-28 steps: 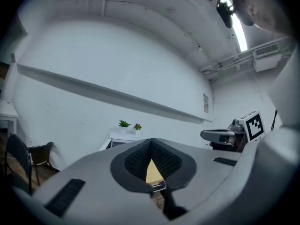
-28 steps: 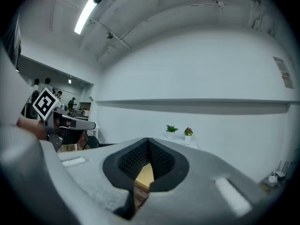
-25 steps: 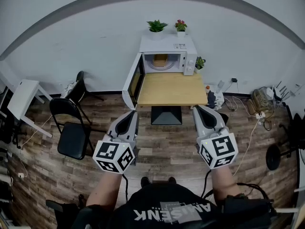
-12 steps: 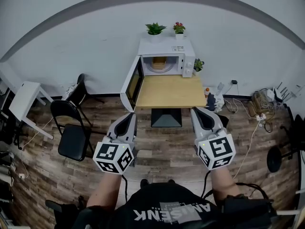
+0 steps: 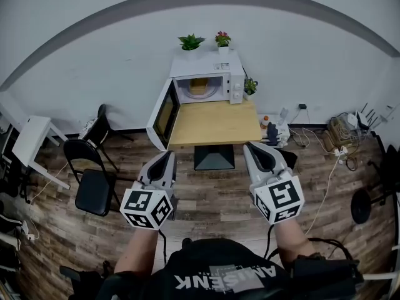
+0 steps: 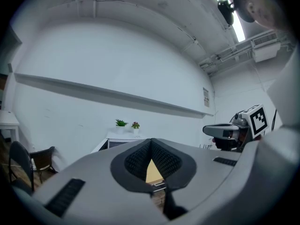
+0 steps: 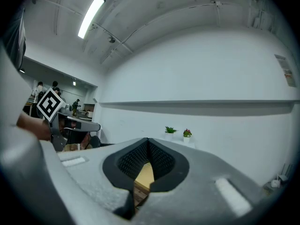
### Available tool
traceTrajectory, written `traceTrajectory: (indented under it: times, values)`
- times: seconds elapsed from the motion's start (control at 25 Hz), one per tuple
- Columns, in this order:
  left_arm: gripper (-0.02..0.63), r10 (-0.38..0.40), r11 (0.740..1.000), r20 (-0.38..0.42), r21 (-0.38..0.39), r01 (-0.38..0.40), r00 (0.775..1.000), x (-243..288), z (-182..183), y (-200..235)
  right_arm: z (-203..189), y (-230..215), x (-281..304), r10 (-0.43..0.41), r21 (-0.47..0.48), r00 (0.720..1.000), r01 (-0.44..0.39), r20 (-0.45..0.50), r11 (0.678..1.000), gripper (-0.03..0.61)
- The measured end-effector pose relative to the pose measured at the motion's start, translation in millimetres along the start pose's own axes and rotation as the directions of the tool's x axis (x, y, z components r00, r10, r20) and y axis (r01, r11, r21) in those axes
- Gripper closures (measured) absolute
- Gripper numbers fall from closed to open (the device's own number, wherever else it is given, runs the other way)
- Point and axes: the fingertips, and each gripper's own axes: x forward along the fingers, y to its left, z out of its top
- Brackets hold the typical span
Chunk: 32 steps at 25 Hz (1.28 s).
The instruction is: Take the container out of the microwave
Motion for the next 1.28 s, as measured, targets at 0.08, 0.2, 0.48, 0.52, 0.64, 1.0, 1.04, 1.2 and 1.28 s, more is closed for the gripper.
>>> traceTrajectory:
  times: [0.08, 0.2, 0.48, 0.52, 0.64, 1.0, 1.04, 1.2, 1.28]
  values:
    - [0.612, 0.004, 1.0, -0.004, 0.013, -0.004, 1.0, 4.9, -3.0, -7.6, -1.4, -5.8, -4.0, 0.019, -0.009, 1.0, -0.019, 0.007, 1.0, 0.578]
    - [0.612, 0.002, 0.999, -0.02, -0.052, -0.003, 1.0, 12.6, -10.5, -13.2, -4.7, -16.8, -6.4, 0.03, 0.006, 0.999, -0.03, 0.012, 1.0, 0.578]
    - [0.612, 0.025, 1.0, -0.037, 0.009, -0.025, 0.999, 35.6, -15.8, 2.1, -11.1, -31.3, 17.0, 0.031, -0.006, 0.999, -0.031, 0.005, 0.999, 0.578]
    - [0.612, 0.024, 1.0, -0.033, 0.016, -0.023, 0.999, 41.4, -16.3, 7.2, -13.6, -33.2, 22.9, 0.027, -0.014, 1.0, -0.027, -0.004, 1.0, 0.579]
    - [0.612, 0.012, 1.0, -0.025, 0.027, -0.011, 1.0, 59.1, -17.2, 23.9, -15.8, -37.6, 41.8, 0.018, -0.037, 1.0, -0.018, -0.018, 0.999, 0.578]
    - [0.612, -0.056, 0.996, -0.013, 0.071, 0.057, 0.998, 124.8, 7.4, 93.4, -5.7, -50.7, 133.9, -0.024, -0.043, 0.999, 0.022, -0.036, 0.999, 0.578]
    - [0.612, -0.057, 0.996, -0.015, 0.067, 0.058, 0.998, 130.8, 9.0, 102.9, -6.1, -51.1, 144.5, -0.025, -0.038, 0.999, 0.024, -0.041, 0.999, 0.578]
    - [0.612, -0.07, 0.996, -0.011, 0.057, 0.07, 0.998, 151.1, 17.9, 133.4, -4.6, -49.4, 178.4, -0.021, -0.041, 0.998, 0.019, -0.056, 0.999, 0.578]
    - [0.612, -0.078, 0.996, 0.005, 0.049, 0.078, 0.997, 160.0, 23.4, 147.8, -2.7, -49.3, 195.1, -0.025, -0.044, 0.998, 0.022, -0.06, 0.999, 0.578]
